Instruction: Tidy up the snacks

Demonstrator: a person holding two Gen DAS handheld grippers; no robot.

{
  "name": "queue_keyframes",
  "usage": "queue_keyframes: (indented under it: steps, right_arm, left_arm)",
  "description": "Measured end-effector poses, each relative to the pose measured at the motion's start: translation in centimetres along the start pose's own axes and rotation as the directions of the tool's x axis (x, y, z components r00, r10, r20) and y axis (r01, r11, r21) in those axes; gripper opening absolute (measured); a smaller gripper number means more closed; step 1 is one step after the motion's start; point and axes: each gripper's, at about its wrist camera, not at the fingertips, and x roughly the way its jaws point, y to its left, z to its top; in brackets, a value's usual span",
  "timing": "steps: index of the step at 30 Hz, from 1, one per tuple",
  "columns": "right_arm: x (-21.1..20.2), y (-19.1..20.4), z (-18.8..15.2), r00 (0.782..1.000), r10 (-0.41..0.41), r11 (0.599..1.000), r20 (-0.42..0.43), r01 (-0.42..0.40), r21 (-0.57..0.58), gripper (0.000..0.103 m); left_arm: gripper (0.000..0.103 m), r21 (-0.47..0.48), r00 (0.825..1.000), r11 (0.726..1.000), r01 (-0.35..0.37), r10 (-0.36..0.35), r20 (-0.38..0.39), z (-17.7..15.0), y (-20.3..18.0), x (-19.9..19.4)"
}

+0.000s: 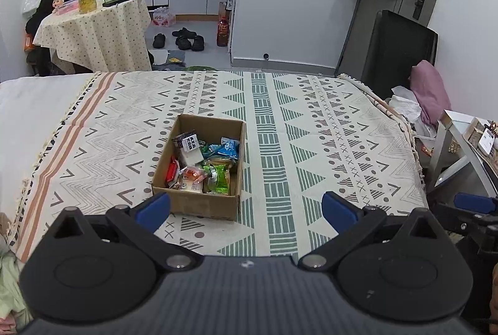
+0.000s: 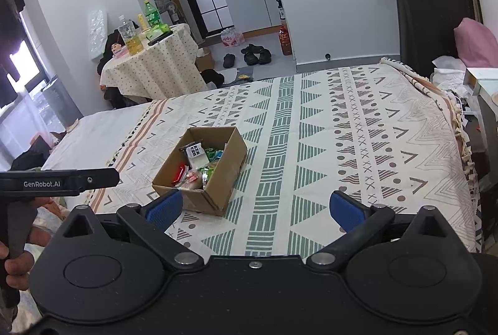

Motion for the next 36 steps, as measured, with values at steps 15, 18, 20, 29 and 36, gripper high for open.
queue_keyframes:
  steps: [15, 18, 20, 29, 36]
  right_arm:
    - [0.6, -0.3, -0.4, 1.000, 0.019, 1.000, -0.011, -0.019, 0.013, 0.103]
    - [0.6, -0.3, -0.4, 1.000, 0.021, 1.000, -0.008, -0.020, 0.015, 0.103]
    - [0.7, -0.2, -0.5, 1.000, 0.025, 1.000, -0.009, -0.025, 0.013, 0.103]
    - [0.5, -0.2, -0.5, 1.000, 0.020, 1.000, -0.006, -0.020, 0.012, 0.103]
    - [0.5, -0.2, -0.5, 1.000, 0.022, 1.000, -0.008, -0.022, 0.009, 0.103]
  left_arm:
    - [0.103, 0.016, 1.000, 1.000, -0.008, 0.008, 0.028, -0.2, 0.3, -0.5]
    - [0.103, 0.027, 1.000, 1.000, -0.005, 0.004, 0.025, -0.4, 0.2, -0.5]
    - [0.103, 0.026, 1.000, 1.000, -0.002, 0.001, 0.021, -0.5, 0.2, -0.4]
    - [0.103, 0.027, 1.000, 1.000, 0.009, -0.009, 0.016, -1.0, -0.1, -0.6]
    - [0.103, 0.020, 1.000, 1.000, 0.015, -0.015, 0.016, -1.1, -0.2, -0.9]
